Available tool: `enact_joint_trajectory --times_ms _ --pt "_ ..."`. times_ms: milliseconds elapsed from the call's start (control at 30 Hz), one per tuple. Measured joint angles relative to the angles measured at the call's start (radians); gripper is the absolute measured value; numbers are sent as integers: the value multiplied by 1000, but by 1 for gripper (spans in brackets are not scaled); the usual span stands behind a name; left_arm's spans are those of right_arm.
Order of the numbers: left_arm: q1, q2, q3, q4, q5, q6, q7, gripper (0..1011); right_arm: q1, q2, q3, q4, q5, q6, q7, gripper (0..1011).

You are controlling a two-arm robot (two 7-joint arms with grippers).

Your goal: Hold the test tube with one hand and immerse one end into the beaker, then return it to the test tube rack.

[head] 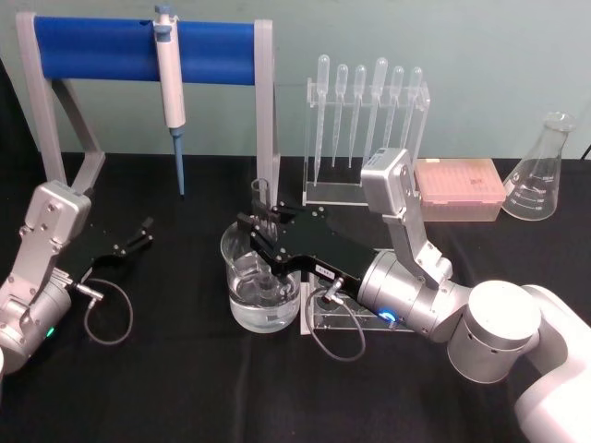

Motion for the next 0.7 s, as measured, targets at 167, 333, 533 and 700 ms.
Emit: enact_joint_trajectory --times_ms 167,333,533,700 --pt "0 0 0 0 0 0 0 1000 0 0 0 0 0 0 0 224" --pt "0 0 0 0 0 0 0 1000 0 0 0 0 0 0 0 224" --pt "0 0 0 0 0 0 0 1000 0 0 0 0 0 0 0 224" --pt "0 0 0 0 0 0 0 1000 0 0 0 0 0 0 0 224"
